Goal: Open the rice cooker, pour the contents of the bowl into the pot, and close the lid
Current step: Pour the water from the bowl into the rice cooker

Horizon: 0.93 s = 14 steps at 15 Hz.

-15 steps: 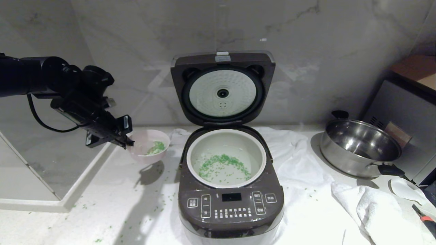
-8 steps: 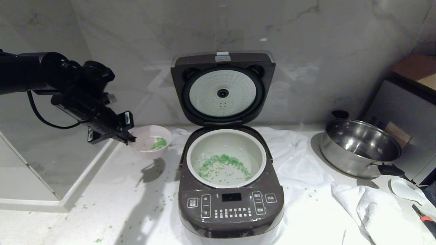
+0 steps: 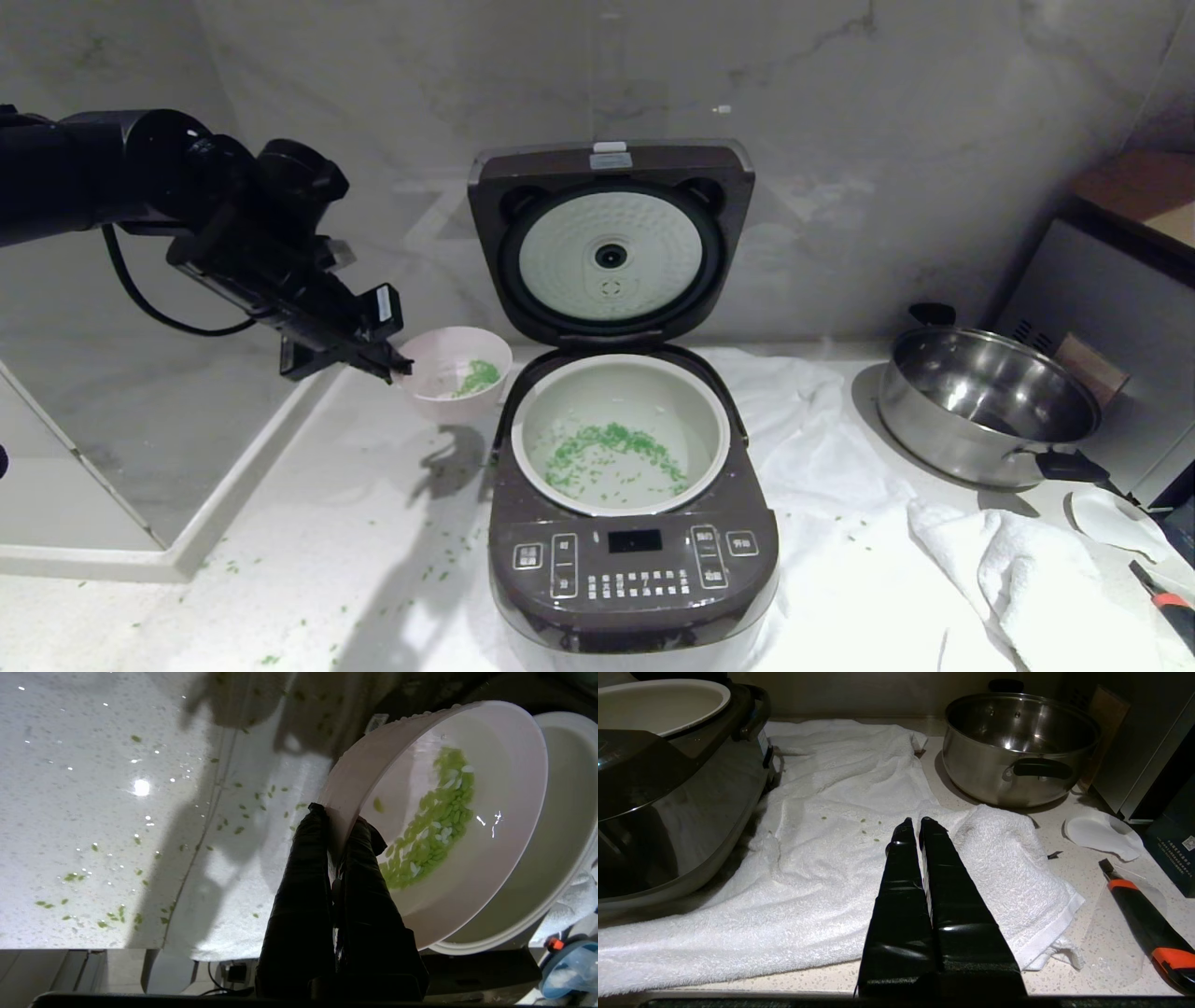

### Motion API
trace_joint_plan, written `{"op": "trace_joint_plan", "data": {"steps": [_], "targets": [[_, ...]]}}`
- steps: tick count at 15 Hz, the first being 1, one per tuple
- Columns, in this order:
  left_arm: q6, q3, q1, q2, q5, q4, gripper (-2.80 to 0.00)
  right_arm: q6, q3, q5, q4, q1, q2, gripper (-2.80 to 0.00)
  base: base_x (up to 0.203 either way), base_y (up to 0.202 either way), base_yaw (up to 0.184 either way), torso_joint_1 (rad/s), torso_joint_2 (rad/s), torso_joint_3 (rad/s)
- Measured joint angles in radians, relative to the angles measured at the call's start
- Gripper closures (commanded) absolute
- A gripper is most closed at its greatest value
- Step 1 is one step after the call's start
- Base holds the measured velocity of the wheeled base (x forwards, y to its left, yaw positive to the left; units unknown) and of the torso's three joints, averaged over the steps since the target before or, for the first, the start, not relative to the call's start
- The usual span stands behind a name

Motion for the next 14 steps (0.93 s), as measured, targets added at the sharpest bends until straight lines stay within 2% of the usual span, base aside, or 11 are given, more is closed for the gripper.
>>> {"op": "trace_joint_plan", "data": {"steps": [3, 9, 14], "targets": [[-0.032, 0.011, -0.046, -0.001, -0.001, 0.001, 0.00, -0.001, 0.000, 0.000, 0.000, 0.000, 0.000, 0.00, 0.000, 0.000, 0.000, 0.000, 0.00, 0.000], [-0.156, 0.030, -0.144, -0.004, -0.001, 0.000, 0.00, -0.001, 0.000, 0.000, 0.000, 0.000, 0.000, 0.00, 0.000, 0.000, 0.000, 0.000, 0.00, 0.000], [-0.196, 0.031, -0.220, 0.006, -0.010, -0.008, 0.00, -0.001, 0.000, 0.000, 0.000, 0.000, 0.000, 0.00, 0.000, 0.000, 0.000, 0.000, 0.00, 0.000]]}}
